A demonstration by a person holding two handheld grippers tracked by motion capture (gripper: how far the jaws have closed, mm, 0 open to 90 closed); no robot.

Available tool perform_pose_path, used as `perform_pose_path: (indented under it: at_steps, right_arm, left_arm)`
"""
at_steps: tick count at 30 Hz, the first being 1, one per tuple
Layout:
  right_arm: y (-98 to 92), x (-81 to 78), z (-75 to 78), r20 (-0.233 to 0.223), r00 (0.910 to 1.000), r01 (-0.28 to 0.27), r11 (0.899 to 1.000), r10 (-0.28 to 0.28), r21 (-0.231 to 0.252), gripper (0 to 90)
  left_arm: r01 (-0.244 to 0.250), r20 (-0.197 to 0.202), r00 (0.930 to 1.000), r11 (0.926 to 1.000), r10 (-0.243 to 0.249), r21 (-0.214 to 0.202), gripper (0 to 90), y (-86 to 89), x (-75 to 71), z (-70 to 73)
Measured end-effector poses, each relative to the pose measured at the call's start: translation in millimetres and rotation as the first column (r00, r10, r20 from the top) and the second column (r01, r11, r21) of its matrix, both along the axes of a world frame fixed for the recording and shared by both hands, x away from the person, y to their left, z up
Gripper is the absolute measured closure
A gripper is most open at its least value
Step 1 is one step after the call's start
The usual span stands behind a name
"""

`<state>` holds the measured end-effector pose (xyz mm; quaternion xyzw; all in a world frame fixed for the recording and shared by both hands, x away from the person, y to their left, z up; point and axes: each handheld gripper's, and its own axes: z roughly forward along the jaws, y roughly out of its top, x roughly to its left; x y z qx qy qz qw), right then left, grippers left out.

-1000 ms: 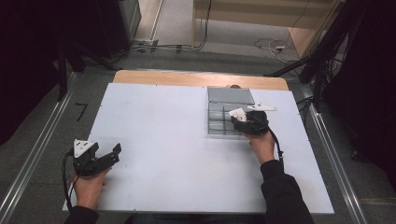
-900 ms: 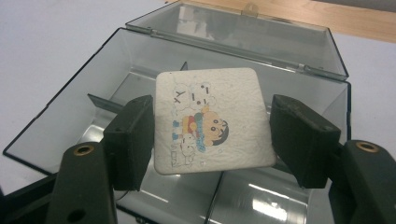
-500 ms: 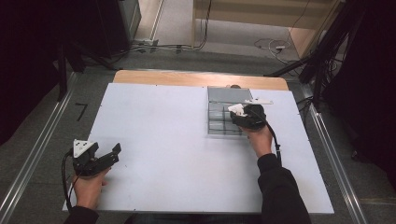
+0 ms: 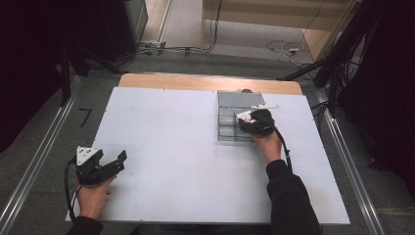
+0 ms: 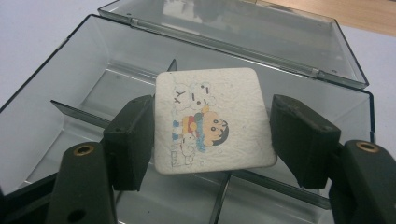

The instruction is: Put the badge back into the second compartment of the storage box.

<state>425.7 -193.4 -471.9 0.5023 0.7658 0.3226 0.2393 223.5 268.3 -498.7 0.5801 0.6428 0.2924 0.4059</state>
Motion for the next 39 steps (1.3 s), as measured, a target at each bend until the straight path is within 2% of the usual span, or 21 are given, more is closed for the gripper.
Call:
perform_pose_path:
  at_steps: [6,18,23,28,34,39]
  right_arm:
    - [3.4,5.1,-3.1,-0.025,0.9996,0.013,1.000,-0.014,-0.025,31.2]
    - [7.5,7.6,-5.5,-0.031,0.9994,0.015,0.999,-0.017,-0.052,31.2]
    - [8.0,7.6,-5.9,-0.031,0.9992,0.023,0.999,-0.025,-0.046,30.8]
    - [5.4,8.1,-4.3,-0.033,0.9990,0.032,0.999,-0.032,-0.009,27.7]
    - [3.0,7.6,-1.5,-0.014,0.9993,0.035,0.999,-0.035,0.005,27.8]
    - [2.9,5.9,0.8,-0.017,0.9994,0.029,0.999,-0.029,0.024,27.8]
  left_arm:
    - [0.001,0.001,1.0000,1.0000,-0.001,-0.002,16.9,0.2,0.0,0.0]
    - [0.002,-0.001,1.0000,1.0000,-0.002,-0.005,16.9,0.8,-0.5,0.4]
    - [0.001,-0.001,1.0000,1.0000,-0.001,-0.003,16.9,0.9,-0.5,0.4]
    - [0.001,-0.001,1.0000,1.0000,-0.001,-0.002,16.9,1.1,-0.7,0.4]
    - [0.002,-0.001,1.0000,1.0000,-0.002,-0.002,16.9,1.2,-0.8,0.6]
    - [0.001,-0.001,1.0000,1.0000,-0.001,-0.002,16.9,1.3,-0.7,0.5]
